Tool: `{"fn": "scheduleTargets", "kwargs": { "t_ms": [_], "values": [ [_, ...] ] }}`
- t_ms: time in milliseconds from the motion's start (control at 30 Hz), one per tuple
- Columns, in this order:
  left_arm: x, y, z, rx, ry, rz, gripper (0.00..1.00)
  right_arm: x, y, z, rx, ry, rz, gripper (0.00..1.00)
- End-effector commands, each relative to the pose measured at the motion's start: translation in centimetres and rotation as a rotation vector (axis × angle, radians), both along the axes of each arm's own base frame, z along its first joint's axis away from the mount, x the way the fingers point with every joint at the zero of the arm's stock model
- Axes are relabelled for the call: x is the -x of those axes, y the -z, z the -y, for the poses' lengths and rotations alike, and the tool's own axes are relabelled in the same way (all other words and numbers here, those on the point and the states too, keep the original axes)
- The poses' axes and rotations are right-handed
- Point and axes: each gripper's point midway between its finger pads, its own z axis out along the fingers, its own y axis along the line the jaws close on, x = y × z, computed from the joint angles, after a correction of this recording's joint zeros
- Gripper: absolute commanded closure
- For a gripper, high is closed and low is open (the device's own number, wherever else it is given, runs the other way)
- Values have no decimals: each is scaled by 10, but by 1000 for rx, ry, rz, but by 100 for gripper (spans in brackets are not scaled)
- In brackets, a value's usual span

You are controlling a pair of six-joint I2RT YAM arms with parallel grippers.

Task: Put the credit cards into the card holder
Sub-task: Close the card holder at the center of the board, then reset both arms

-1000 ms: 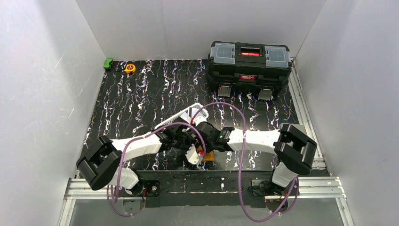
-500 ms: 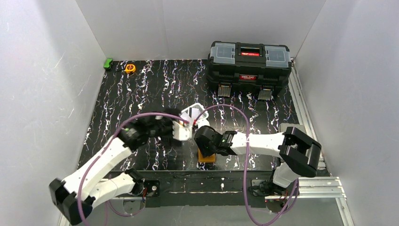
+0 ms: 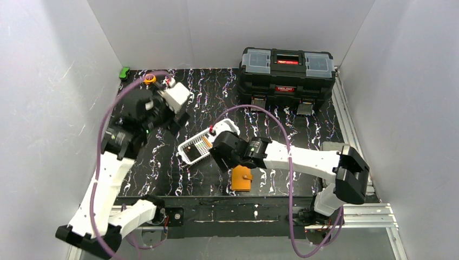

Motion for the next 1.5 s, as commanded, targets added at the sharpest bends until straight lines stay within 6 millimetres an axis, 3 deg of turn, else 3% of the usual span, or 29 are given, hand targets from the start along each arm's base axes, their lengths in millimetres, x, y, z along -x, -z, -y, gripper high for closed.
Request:
{"fn": "scheduleTargets", "kwargs": {
  "t_ms": [0, 67, 167, 367, 533, 700, 800, 1000, 1267, 1467],
  "values": [
    [-29, -20, -25, 161, -178, -84, 2, -25, -57, -9, -42, 6, 133, 16],
    [-42, -11, -36, 227, -244, -141, 2, -39, -70, -1, -58, 50, 165, 4],
    [-60, 8, -54, 307, -328, -205, 2, -74, -90, 35, -73, 188, 223, 2],
    [-83, 71, -102, 374, -482, -251, 2, -151, -104, 155, -155, 552, 306, 2],
    [-94, 125, -132, 398, -574, -256, 2, -176, -81, 250, -100, 855, 458, 2],
    [-100, 173, -146, 462, -623, -284, 2, -186, -58, 322, 3, 1061, 550, 2],
    [-103, 193, -144, 482, -599, -276, 2, -190, -39, 355, 56, 1144, 539, 2],
    [-104, 220, -145, 486, -589, -203, 2, -198, -16, 371, -52, 1137, 591, 2],
    [-116, 212, -140, 557, -572, -137, 2, -206, -6, 382, -82, 1099, 670, 2],
    [-109, 213, -143, 564, -615, -146, 2, -212, 3, 381, -110, 1075, 702, 2]
  ]
}}
